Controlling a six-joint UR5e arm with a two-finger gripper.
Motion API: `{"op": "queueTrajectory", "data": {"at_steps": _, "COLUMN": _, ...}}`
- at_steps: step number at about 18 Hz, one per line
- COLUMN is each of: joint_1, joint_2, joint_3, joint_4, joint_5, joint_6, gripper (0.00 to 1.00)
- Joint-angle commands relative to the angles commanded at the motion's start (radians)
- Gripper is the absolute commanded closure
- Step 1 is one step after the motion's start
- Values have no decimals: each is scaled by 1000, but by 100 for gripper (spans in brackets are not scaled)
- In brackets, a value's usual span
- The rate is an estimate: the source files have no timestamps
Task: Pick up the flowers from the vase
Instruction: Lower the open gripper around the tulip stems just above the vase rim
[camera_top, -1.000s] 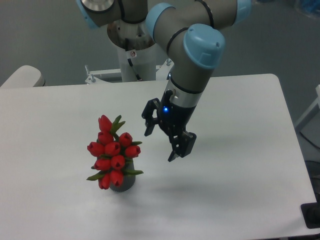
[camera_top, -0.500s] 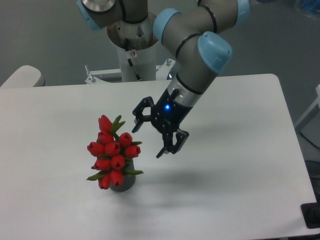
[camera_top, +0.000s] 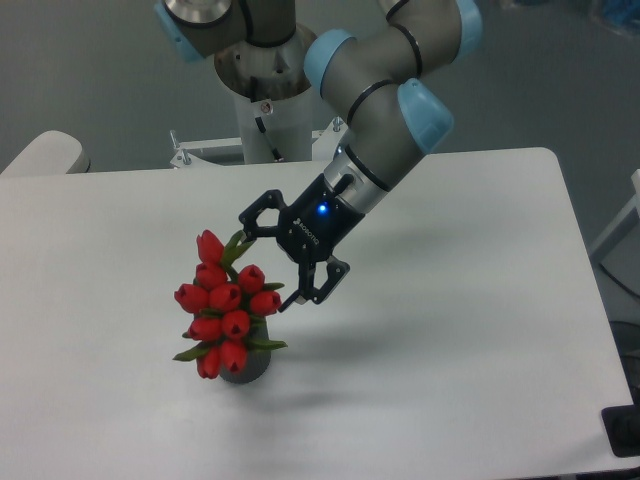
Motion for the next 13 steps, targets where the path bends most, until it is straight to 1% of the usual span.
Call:
{"op": "queueTrajectory", "data": {"at_steps": 5, "joint_1": -5, "joint_2": -6, "joint_3": -9, "joint_4": 17, "joint_5": 0, "joint_6": 5, "gripper": 0}}
{"op": "queueTrajectory", "data": {"at_steps": 7, "joint_1": -12, "joint_2": -8, "joint_3": -26, "joint_4": 49, "joint_5": -8, "joint_6": 14, "gripper": 0}}
{"op": "queueTrajectory", "data": {"at_steps": 9, "joint_1": -31, "joint_2": -21, "joint_3": -37, "joint_4": 83, "joint_5": -27, "joint_6": 12, "gripper": 0}}
{"op": "queueTrajectory", "data": {"at_steps": 13, "joint_1": -51, "joint_2": -43, "joint_3": -40, "joint_4": 132, "joint_5": -54, "joint_6": 6, "gripper": 0}}
